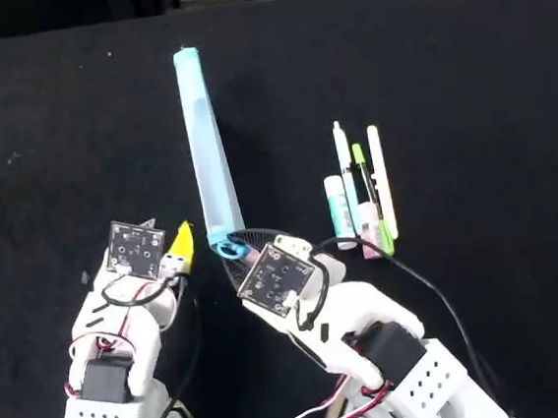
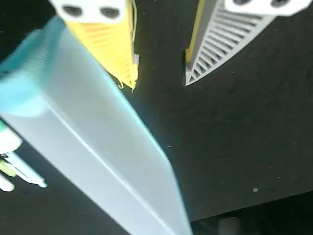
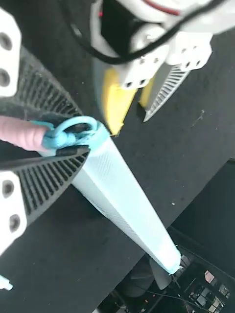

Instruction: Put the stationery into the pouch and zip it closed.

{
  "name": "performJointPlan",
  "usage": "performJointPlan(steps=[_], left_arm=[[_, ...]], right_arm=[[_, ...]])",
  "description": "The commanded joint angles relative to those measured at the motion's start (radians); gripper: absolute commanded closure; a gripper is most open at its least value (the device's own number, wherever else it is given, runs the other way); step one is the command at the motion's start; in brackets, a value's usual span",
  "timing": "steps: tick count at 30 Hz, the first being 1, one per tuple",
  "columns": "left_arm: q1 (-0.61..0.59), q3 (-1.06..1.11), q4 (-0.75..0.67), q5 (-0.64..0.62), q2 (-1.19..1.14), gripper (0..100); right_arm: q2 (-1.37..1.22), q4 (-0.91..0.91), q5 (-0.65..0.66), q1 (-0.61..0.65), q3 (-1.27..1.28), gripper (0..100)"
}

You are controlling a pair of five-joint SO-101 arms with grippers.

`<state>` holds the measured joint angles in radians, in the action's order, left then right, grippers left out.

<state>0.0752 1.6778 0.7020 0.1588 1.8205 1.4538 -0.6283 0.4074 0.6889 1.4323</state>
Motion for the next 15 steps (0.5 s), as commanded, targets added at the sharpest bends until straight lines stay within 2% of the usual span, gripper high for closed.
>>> performJointPlan(steps=[1,6,15], left_arm=[[-0.013,0.002,-0.021,0.003,0.005,84],[-0.010,0.001,-0.018,0.006,0.005,84],[-0.008,0.001,-0.017,0.009,0.005,84]], right_arm=[[-0.004,-0.009,-0.008,0.008,0.050,98.8],[-0.004,-0.031,-0.008,0.009,0.064,98.8],[-0.004,-0.227,-0.002,0.009,-0.148,98.8]])
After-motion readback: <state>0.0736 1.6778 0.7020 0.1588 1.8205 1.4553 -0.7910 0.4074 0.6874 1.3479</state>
